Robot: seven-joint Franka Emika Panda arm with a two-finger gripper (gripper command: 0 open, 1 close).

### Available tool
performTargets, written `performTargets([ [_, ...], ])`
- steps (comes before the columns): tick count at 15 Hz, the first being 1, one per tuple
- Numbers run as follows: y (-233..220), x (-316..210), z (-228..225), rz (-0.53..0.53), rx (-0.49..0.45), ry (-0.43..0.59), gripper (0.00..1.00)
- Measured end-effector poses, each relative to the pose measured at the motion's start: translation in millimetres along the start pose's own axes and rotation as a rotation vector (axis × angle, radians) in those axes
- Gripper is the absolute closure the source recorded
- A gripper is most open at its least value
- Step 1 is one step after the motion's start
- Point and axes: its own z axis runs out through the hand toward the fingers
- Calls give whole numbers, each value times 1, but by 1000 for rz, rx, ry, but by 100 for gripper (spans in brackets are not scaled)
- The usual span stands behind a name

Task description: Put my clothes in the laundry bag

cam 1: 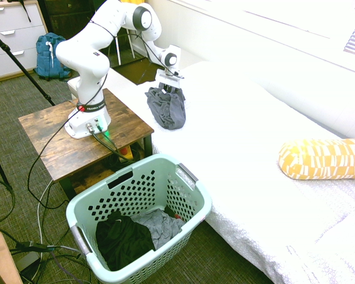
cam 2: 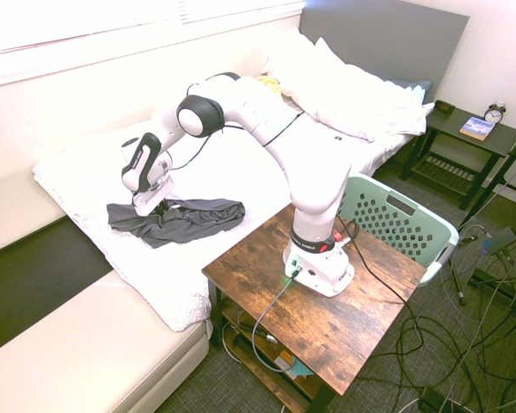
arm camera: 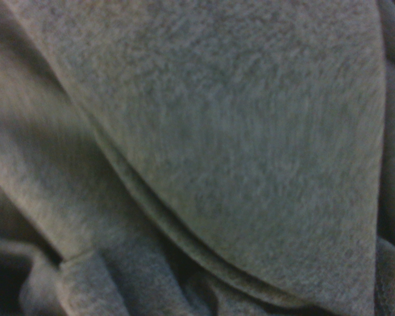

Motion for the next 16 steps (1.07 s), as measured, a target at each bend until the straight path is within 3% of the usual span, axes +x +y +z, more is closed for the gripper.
performTargets([
  [3, 69, 5, -45, -91, -180, -85, 100],
  [8, 241, 0, -66, -197, -514, -244, 100],
  [11, 363, -16, -99, -125, -652, -300, 100],
  [16, 568, -95, -145, 96, -719, -458, 100],
])
